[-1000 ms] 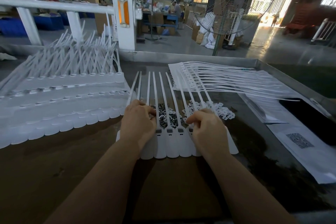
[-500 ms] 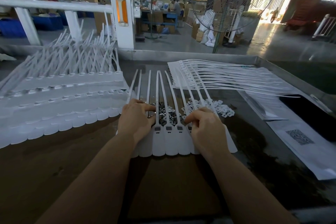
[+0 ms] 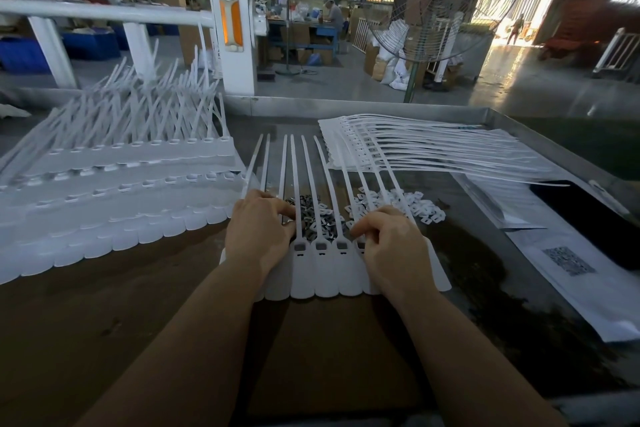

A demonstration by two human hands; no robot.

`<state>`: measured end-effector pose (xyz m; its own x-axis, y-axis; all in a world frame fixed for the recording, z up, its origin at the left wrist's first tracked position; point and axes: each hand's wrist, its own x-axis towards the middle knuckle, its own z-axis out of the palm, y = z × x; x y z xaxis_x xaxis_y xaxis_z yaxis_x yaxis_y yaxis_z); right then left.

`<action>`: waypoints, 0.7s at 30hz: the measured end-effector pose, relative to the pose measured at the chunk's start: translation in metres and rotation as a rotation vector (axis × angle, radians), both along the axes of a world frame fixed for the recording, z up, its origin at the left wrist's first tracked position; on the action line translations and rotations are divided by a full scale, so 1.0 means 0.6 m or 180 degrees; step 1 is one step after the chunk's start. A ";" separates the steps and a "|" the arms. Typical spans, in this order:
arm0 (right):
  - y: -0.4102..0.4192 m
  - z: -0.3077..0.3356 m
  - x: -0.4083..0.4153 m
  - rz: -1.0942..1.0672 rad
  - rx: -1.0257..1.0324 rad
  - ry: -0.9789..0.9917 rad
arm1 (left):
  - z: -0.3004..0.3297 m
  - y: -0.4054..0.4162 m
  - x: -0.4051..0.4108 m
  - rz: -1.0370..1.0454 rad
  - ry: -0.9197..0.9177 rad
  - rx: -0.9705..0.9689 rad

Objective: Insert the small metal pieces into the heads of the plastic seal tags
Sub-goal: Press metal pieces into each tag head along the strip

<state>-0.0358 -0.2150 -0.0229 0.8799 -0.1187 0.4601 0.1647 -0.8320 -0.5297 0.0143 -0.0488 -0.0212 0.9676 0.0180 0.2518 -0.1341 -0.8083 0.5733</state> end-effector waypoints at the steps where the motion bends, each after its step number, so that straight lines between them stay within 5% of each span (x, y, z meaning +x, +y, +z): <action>1: 0.000 0.000 0.000 0.0006 -0.0001 0.0006 | 0.001 0.000 0.000 0.0000 -0.0001 0.0012; 21: -0.002 0.006 -0.003 0.0057 0.0041 0.0018 | -0.004 -0.006 -0.002 0.0054 -0.0119 0.0120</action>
